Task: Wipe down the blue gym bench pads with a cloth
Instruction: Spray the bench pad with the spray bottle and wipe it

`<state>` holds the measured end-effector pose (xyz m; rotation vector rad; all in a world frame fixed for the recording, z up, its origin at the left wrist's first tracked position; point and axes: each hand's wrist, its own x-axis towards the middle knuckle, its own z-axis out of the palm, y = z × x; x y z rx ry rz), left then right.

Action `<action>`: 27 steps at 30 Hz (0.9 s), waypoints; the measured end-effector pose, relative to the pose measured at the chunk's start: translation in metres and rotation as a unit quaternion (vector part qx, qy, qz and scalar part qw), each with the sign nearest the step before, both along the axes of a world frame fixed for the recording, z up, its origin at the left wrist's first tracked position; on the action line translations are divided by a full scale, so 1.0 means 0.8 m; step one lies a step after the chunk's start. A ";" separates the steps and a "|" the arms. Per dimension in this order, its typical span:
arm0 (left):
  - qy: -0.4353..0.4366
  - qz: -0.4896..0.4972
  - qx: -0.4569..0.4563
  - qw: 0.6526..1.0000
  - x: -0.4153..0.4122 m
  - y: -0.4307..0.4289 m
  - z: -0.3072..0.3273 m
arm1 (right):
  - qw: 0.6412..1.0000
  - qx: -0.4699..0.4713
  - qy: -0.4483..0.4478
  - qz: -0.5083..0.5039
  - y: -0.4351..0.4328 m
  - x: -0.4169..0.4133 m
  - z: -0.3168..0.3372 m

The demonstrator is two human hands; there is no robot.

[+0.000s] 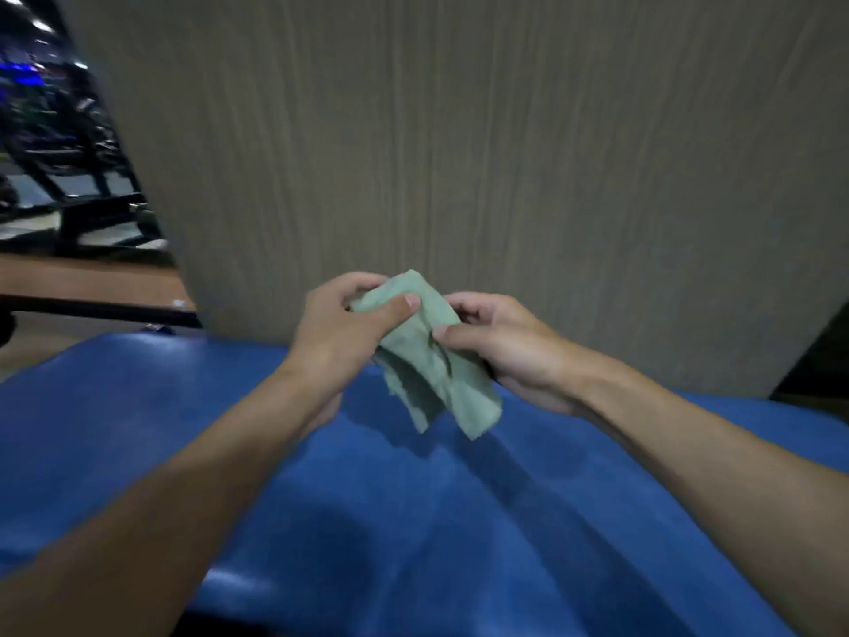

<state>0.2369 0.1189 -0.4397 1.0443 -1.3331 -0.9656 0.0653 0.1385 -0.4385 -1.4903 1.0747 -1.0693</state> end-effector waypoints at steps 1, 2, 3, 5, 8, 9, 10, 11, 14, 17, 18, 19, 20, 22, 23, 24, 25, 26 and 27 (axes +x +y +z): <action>0.047 -0.008 0.032 0.998 -0.019 -0.004 0.019 | 0.999 -0.002 0.001 -0.038 -0.002 -0.014 0.020; 0.101 -0.036 0.075 0.991 -0.039 -0.008 0.040 | 0.998 -0.001 -0.009 -0.068 -0.003 -0.026 0.044; 0.146 -0.087 0.121 0.978 -0.060 -0.009 0.066 | 0.995 0.001 -0.026 -0.097 -0.002 -0.039 0.071; 0.160 -0.160 0.194 0.955 -0.103 -0.006 0.123 | 0.988 0.007 -0.056 -0.145 0.003 -0.067 0.136; 0.143 -0.178 0.206 0.952 -0.165 -0.002 0.218 | 0.990 0.022 -0.046 -0.131 0.018 -0.118 0.244; 0.131 -0.176 0.200 0.955 -0.190 -0.006 0.261 | 0.991 0.032 -0.028 -0.126 0.023 -0.145 0.292; 0.125 -0.161 0.186 0.961 -0.201 -0.004 0.285 | 0.992 0.038 -0.011 -0.119 0.031 -0.156 0.320; 0.107 -0.147 0.172 0.968 -0.214 -0.001 0.315 | 0.991 0.040 0.011 -0.127 0.038 -0.174 0.350; 0.055 -0.142 0.161 0.975 -0.264 0.007 0.413 | 0.975 0.026 0.076 -0.208 0.064 -0.246 0.451; 0.010 -0.156 0.160 0.975 -0.306 0.018 0.494 | 0.947 -0.004 0.100 -0.306 0.083 -0.317 0.523; 0.004 -0.160 0.159 0.974 -0.318 0.019 0.516 | 0.931 -0.026 0.098 -0.350 0.084 -0.339 0.543; -0.001 -0.158 0.157 0.975 -0.329 0.016 0.535 | 0.913 -0.047 0.100 -0.392 0.080 -0.358 0.559; -0.005 -0.152 0.158 0.976 -0.339 0.012 0.550 | 0.900 -0.061 0.101 -0.418 0.072 -0.372 0.575; -0.003 -0.145 0.163 0.976 -0.355 0.003 0.576 | 0.894 -0.060 0.110 -0.430 0.047 -0.394 0.596; 0.007 -0.146 0.166 0.975 -0.361 -0.001 0.586 | 0.894 -0.055 0.129 -0.426 0.031 -0.401 0.603; 0.016 -0.149 0.170 0.974 -0.366 -0.006 0.593 | 0.892 -0.051 0.150 -0.423 0.014 -0.406 0.610; 0.020 -0.151 0.172 0.973 -0.369 -0.010 0.598 | 0.890 -0.051 0.165 -0.421 -0.002 -0.409 0.616; 0.017 -0.149 0.172 0.974 -0.371 -0.012 0.603 | 0.889 -0.056 0.173 -0.419 -0.016 -0.411 0.621; 0.011 -0.144 0.171 0.975 -0.372 -0.014 0.606 | 0.890 -0.059 0.174 -0.416 -0.029 -0.411 0.626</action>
